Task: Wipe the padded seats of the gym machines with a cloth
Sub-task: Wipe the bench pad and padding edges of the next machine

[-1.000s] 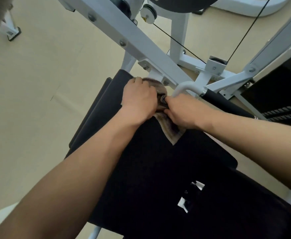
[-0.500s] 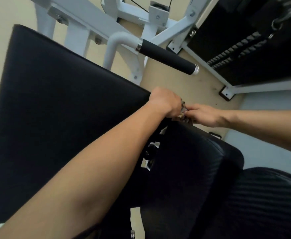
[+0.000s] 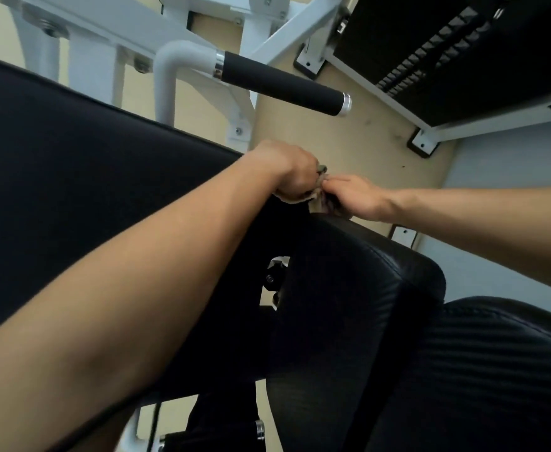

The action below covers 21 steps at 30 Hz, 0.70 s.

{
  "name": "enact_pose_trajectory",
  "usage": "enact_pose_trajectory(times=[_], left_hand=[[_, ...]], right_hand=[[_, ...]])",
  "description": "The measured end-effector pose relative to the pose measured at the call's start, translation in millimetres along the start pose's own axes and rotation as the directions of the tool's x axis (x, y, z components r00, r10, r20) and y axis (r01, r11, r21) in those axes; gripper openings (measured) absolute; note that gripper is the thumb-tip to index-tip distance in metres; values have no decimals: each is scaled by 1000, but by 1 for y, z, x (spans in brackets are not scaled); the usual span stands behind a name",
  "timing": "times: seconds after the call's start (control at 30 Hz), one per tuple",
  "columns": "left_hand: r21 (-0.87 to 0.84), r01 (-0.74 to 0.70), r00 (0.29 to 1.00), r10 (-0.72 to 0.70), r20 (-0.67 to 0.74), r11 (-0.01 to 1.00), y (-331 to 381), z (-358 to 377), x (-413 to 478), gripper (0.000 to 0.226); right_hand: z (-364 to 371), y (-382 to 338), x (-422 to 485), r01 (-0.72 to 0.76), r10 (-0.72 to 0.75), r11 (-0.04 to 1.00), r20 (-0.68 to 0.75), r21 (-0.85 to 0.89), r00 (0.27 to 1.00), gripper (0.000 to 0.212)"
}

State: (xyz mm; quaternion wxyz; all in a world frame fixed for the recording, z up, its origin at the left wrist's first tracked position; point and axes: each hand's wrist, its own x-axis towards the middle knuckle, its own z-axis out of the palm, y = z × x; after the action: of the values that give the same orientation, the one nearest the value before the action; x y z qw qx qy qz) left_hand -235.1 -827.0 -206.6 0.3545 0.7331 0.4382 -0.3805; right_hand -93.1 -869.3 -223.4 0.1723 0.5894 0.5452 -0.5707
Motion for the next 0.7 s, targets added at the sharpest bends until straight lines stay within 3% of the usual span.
enact_pose_trajectory(times=[0.1,0.2,0.3,0.4,0.47,0.57,0.7], left_hand=[[-157,-58,989,78,125,986,38,2,32,35],[-170,-88,965,126,228,981,65,9,44,27],[-221,-111,976,148,161,969,48,9,47,31],[-225,-49,997,62,49,973,-5,3,30,40],[-221,34,999,-29,27,975,-37,-1,8,43],[-179,141,986,-154,-62,974,-66,-4,-30,41],[-178,342,874,-382,-301,923,-91,15,-97,37]], right_hand=[[11,24,-8,-151,150,988,31,15,988,34],[17,27,-11,-278,281,954,-13,115,960,40],[19,16,-9,-310,322,933,-40,182,946,34],[8,0,1,-200,228,929,-56,312,972,28],[-1,-22,11,-119,133,944,-26,308,991,29],[-1,-71,14,109,-126,983,114,146,986,30],[14,-110,8,290,-299,954,188,74,936,34]])
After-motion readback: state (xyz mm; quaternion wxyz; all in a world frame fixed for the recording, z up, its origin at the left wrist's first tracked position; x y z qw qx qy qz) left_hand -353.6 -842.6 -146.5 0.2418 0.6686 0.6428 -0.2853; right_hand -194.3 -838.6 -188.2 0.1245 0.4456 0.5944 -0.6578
